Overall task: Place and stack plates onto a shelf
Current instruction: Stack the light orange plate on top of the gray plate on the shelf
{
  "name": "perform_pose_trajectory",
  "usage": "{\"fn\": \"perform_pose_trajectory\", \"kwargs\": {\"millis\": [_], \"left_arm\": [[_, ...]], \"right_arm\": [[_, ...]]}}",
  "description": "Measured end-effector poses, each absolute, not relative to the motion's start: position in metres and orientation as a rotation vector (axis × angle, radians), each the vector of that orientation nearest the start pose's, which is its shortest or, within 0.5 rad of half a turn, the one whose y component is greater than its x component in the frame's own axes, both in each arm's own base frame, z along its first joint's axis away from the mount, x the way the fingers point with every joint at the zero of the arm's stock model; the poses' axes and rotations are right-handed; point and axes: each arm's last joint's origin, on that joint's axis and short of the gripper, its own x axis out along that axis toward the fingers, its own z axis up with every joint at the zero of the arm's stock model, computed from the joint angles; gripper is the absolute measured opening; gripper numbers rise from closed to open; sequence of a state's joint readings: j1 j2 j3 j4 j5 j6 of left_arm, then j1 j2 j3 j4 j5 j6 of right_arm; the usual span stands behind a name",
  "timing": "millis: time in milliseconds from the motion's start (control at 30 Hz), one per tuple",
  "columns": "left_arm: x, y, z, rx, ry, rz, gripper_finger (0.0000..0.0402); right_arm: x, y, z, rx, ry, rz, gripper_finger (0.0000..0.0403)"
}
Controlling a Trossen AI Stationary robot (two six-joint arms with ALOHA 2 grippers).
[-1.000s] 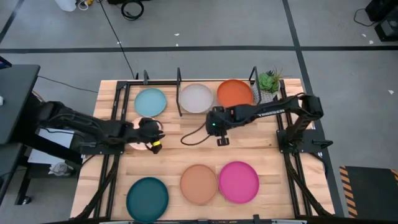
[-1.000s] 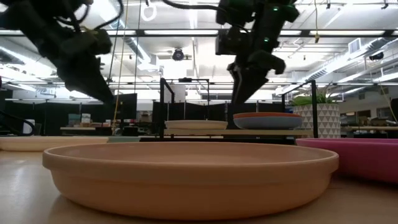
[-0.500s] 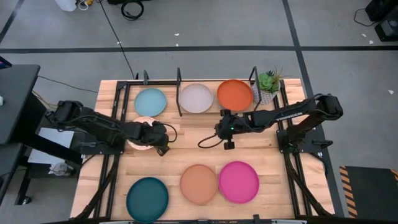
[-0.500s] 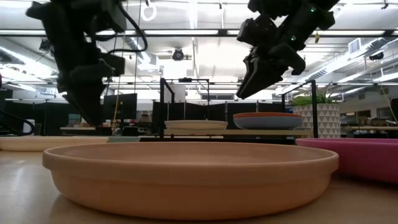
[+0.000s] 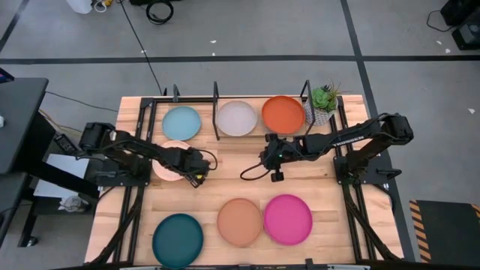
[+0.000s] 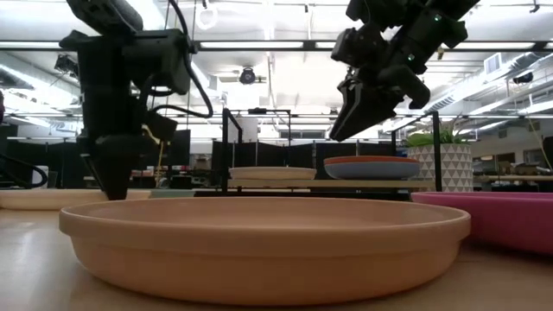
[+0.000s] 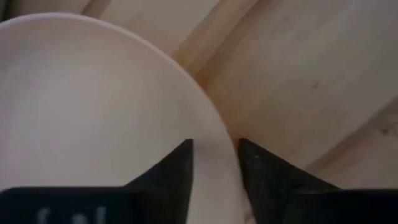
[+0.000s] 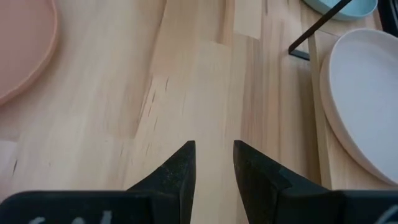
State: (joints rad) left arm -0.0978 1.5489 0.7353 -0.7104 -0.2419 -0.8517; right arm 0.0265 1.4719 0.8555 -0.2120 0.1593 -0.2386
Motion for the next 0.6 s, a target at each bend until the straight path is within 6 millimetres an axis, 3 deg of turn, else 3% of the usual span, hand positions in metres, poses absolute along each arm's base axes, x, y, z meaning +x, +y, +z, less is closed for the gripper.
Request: {"fn": "perform_pose_trajectory", "kwargs": {"millis": [200, 367, 600], "left_arm": [[0.229, -0.017, 0.138, -0.41, 1.398, 0.646, 0.0018], [0.247, -0.026, 0.17, -0.38, 1.417, 0.498, 0.0017], [0.283, -0.056, 0.236, -0.327, 1.313, -0.016, 0.0016]], "right_arm": [[0.294, 0.003, 0.203, -0.301, 0.829, -0.027, 0.0115], [0.294, 0.003, 0.203, -0.302, 0.831, -0.029, 0.0115], [0.288, 0.003, 0.205, -0.261, 0.866, -0.048, 0.0115]]}}
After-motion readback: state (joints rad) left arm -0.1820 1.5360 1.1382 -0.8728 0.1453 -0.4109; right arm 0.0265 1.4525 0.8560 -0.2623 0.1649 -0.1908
